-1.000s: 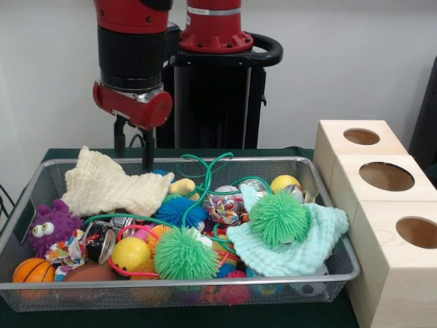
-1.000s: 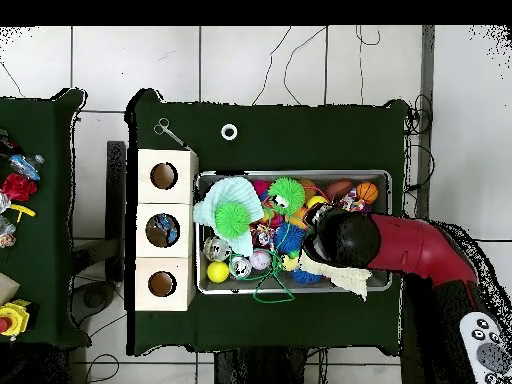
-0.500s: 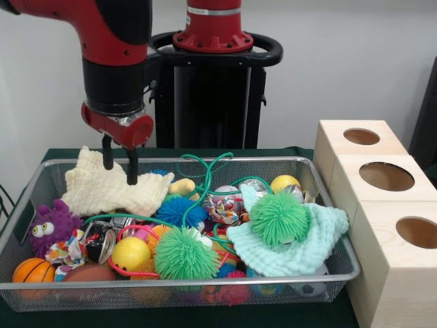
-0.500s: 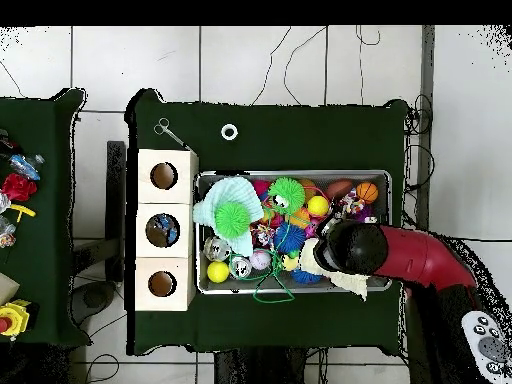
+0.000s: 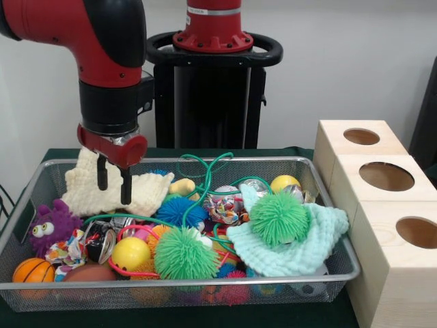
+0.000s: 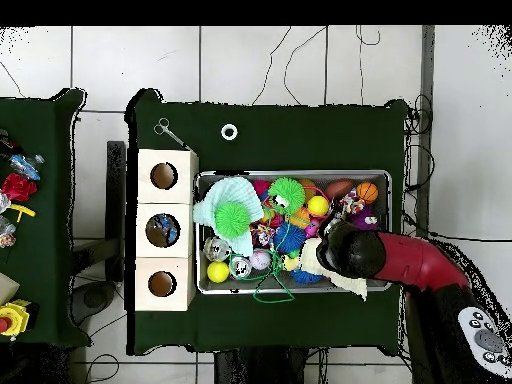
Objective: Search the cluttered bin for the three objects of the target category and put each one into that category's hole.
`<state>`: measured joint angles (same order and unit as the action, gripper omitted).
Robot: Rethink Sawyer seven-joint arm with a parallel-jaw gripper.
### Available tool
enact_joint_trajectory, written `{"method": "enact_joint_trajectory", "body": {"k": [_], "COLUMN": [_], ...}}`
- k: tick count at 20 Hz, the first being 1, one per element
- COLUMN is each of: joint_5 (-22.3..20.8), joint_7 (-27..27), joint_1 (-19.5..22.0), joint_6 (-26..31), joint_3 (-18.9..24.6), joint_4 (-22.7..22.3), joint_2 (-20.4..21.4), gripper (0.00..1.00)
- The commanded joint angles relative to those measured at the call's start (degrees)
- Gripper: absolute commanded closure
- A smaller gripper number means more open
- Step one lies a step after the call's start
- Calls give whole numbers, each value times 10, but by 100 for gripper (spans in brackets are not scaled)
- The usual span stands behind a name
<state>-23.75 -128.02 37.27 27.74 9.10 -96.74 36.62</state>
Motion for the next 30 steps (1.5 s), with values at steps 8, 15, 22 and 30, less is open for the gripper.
{"method": "enact_joint_trajectory", "body": {"k": [8, 15, 22, 30], "joint_5": [-7, 11, 32, 8], "joint_7": [-2, -36, -47, -38], "joint_1": [-5, -43, -63, -100], "joint_6": [2, 45, 57, 99], "joint_3": [10, -22, -39, -99], "joint_4": [-44, -64, -85, -55], "joint_2": [-36, -27, -19, -29], "gripper": [0, 0, 0, 0]}}
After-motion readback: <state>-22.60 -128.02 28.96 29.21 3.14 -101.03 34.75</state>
